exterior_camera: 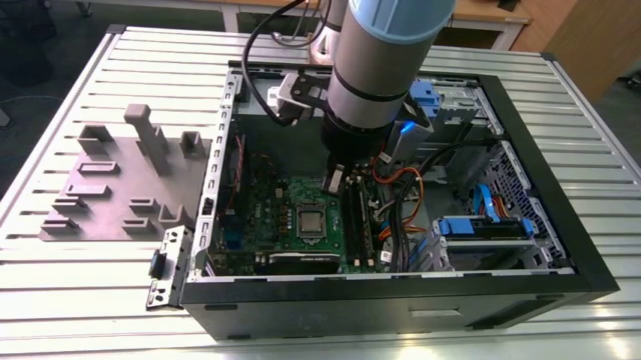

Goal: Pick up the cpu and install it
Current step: 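Install the first cpu locking lever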

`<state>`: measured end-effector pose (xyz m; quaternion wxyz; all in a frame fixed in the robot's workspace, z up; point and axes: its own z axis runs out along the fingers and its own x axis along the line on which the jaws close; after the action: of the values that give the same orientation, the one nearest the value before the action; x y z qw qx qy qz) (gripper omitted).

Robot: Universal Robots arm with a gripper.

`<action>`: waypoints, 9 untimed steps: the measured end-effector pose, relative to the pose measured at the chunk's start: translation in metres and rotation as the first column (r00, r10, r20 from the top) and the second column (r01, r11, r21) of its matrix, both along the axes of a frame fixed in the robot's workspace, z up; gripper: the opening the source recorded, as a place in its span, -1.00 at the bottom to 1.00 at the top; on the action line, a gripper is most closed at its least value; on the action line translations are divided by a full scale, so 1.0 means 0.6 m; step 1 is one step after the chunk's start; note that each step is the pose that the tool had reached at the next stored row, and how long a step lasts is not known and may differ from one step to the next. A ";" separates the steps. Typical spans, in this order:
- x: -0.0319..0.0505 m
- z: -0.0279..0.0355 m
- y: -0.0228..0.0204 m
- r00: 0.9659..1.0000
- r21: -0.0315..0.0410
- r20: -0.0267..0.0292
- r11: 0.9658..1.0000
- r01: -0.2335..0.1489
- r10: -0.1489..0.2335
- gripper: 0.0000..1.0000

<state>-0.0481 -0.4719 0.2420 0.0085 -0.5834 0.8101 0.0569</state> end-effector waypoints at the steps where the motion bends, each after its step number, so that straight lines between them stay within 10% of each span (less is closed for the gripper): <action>1: 0.000 0.000 0.0000 1.000 0.000 0.001 1.000 -0.011 0.011 -0.79; 9: 0.001 0.000 0.0000 1.000 0.000 0.002 1.000 -0.016 0.016 -0.79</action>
<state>-0.0478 -0.4719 0.2421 0.0087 -0.5900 0.8054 0.0565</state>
